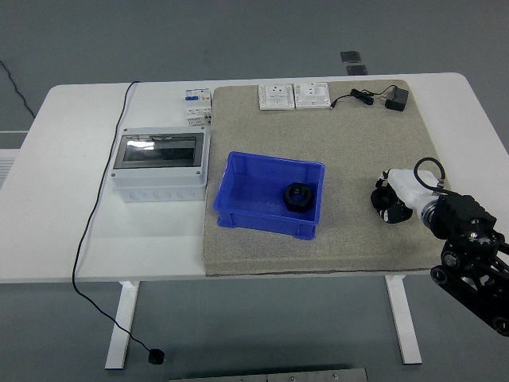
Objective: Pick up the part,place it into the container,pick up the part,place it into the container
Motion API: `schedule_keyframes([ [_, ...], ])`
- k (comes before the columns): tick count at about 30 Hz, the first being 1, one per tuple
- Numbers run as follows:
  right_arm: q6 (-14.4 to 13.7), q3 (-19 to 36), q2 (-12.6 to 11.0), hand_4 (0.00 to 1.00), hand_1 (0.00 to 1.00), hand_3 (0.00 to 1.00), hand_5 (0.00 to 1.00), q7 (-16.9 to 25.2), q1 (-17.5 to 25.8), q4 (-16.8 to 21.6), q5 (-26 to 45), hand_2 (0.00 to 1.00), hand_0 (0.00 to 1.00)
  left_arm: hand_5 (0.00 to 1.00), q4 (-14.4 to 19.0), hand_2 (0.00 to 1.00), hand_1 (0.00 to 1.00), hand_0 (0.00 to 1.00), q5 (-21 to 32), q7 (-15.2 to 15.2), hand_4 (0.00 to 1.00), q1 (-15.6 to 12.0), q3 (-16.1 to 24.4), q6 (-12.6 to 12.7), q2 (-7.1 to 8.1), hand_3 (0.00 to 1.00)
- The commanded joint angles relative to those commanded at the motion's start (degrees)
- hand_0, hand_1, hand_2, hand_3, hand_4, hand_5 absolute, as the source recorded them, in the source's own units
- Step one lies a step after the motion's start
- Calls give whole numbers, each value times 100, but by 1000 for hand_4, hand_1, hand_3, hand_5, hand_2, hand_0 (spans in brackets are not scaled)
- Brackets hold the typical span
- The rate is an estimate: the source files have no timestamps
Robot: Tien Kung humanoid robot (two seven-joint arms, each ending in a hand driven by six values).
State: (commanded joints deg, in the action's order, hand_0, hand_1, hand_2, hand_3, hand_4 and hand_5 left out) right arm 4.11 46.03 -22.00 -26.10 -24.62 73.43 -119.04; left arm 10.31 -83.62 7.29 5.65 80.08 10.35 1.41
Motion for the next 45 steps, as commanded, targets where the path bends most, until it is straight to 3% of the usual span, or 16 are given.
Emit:
schedule_keyframes([
  [4, 23, 36, -74, 183, 460, 661, 2, 25, -14, 112, -8, 566, 297, 240, 0, 557, 504, 702, 3, -1, 428, 3, -1, 0, -1, 482],
  [8, -44, 270, -250, 183, 460, 661, 2, 108, -64, 574, 101, 566, 297, 240, 0, 557, 504, 702, 42, -4, 428, 2, -18, 5, -2, 482],
  [12, -413, 257, -264, 198, 476, 664, 2, 365, -366, 1081, 286, 571, 302, 242, 0, 558, 505, 701, 55, -9, 428, 0, -25, 8, 2, 483],
  [15, -769, -65, -53, 198, 476, 664, 2, 650, -683, 1341, 510, 571, 302, 242, 0, 558, 505, 701, -16, -4, 428, 1, 8, 1, 7, 483],
  [16, -878, -191, 38, 205, 506, 666, 2, 727, -784, 1342, 571, 578, 345, 242, 0, 558, 507, 702, -38, -2, 429, 3, 16, -1, 8, 483],
  [19, -994, -537, 320, 205, 506, 666, 2, 866, -1010, 1103, 678, 578, 345, 242, 0, 558, 507, 702, -62, -2, 429, 7, 21, -2, 14, 483],
  [22, -929, -909, 499, 219, 521, 673, 2, 898, -1153, 820, 688, 603, 347, 242, 0, 557, 504, 702, -41, -5, 428, 14, 2, 1, 22, 482],
  [27, -776, -1259, 610, 219, 521, 673, 2, 866, -1242, 592, 560, 603, 347, 242, 0, 557, 504, 702, 51, -18, 428, 17, -55, 9, 38, 482],
  [28, -777, -1240, 650, 581, 512, 658, 126, 855, -1233, 558, 481, 677, 302, 241, 0, 558, 506, 702, 63, -21, 428, 19, -63, 10, 38, 482],
  [33, -656, -1108, 796, 581, 512, 658, 126, 734, -1169, 456, 128, 677, 302, 241, 0, 558, 506, 702, 76, -22, 428, 29, -80, 4, 30, 482],
  [34, -620, -1111, 805, 807, 618, 662, 238, 704, -1168, 445, 102, 751, 357, 242, 0, 557, 508, 700, 79, -23, 427, 30, -84, 2, 30, 481],
  [45, -374, -1121, 815, 845, 641, 695, 262, 487, -1183, 428, -107, 769, 369, 241, 0, 558, 513, 700, 87, -18, 428, 26, -103, -15, 10, 482],
])
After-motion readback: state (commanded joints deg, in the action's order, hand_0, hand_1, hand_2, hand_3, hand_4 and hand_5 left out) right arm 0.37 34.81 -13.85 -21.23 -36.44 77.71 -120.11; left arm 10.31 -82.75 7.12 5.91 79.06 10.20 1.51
